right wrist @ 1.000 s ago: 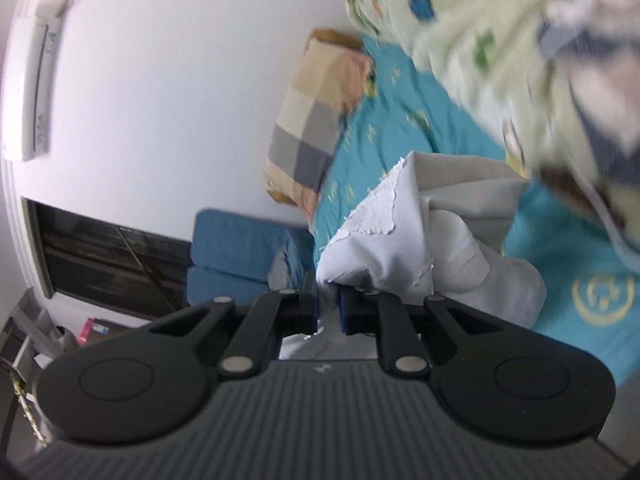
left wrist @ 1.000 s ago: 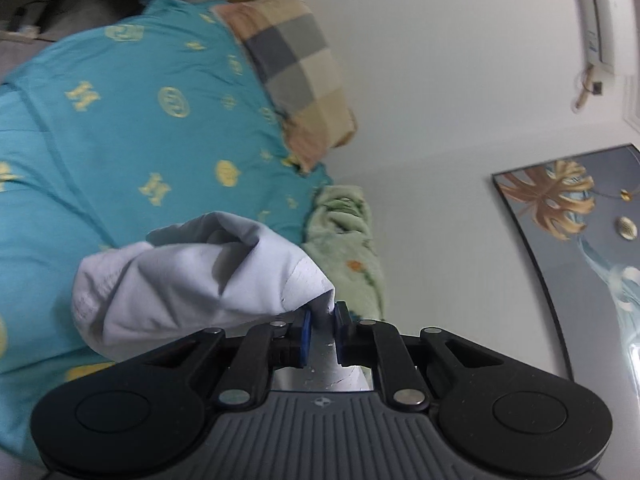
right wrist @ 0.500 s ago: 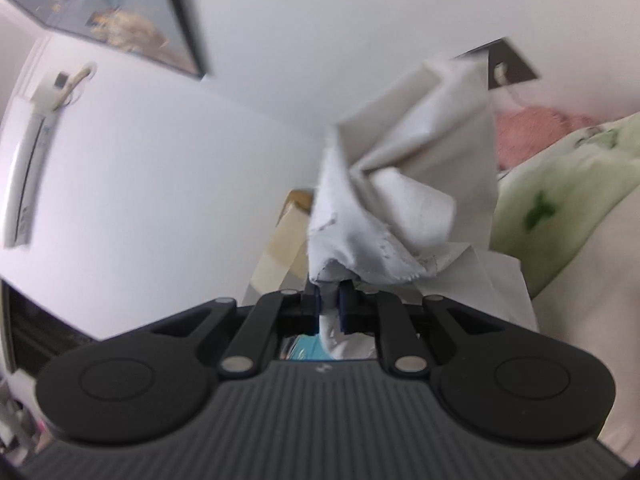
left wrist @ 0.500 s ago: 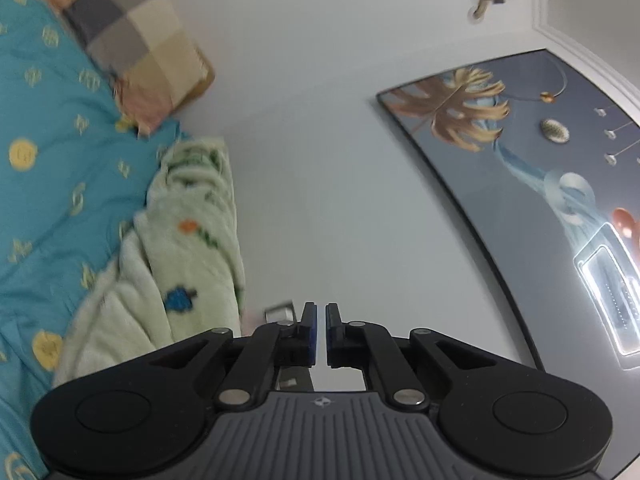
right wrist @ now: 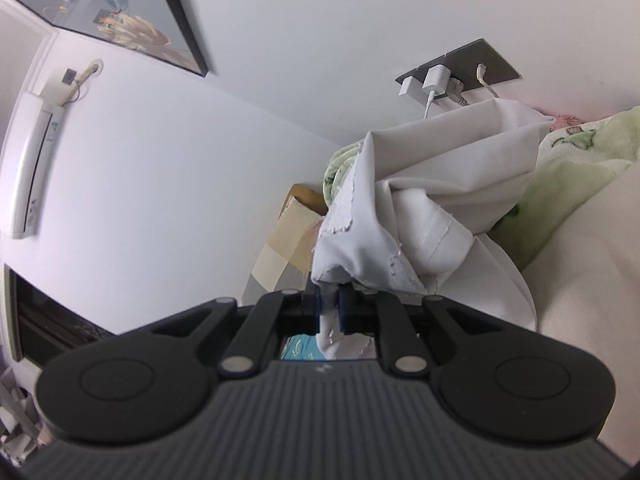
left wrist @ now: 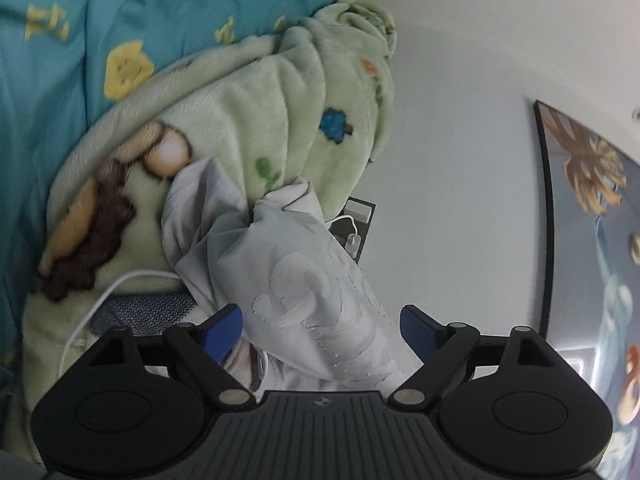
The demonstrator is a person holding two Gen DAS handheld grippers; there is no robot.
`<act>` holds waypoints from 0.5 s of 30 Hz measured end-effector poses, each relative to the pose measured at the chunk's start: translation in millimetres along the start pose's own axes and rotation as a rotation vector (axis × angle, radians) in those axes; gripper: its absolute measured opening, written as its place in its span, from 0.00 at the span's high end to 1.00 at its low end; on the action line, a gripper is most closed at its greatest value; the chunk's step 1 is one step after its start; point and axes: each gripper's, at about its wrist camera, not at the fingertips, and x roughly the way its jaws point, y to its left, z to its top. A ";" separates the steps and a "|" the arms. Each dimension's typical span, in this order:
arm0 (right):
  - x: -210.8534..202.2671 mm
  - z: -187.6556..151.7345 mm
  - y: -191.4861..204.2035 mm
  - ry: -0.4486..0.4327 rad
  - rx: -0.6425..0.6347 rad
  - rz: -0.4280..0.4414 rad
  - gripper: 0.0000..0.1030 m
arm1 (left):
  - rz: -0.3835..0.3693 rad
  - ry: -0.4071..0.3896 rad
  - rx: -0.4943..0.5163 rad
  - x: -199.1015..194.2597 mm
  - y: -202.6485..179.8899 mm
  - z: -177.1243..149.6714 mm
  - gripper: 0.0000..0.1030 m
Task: Fold clothes
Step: 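Carry the bundle to the pile beside the green blanket and open both grippers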
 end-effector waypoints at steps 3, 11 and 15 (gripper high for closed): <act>-9.3 -7.4 3.0 0.012 -0.022 0.011 0.89 | -0.007 0.032 0.003 18.1 3.1 0.5 0.07; -21.9 -29.2 19.1 0.046 -0.115 -0.006 0.89 | 0.030 0.020 0.018 23.5 15.4 16.9 0.72; -14.6 -42.2 38.2 0.067 -0.144 -0.005 0.89 | 0.029 -0.015 0.072 -16.4 -6.1 22.5 0.88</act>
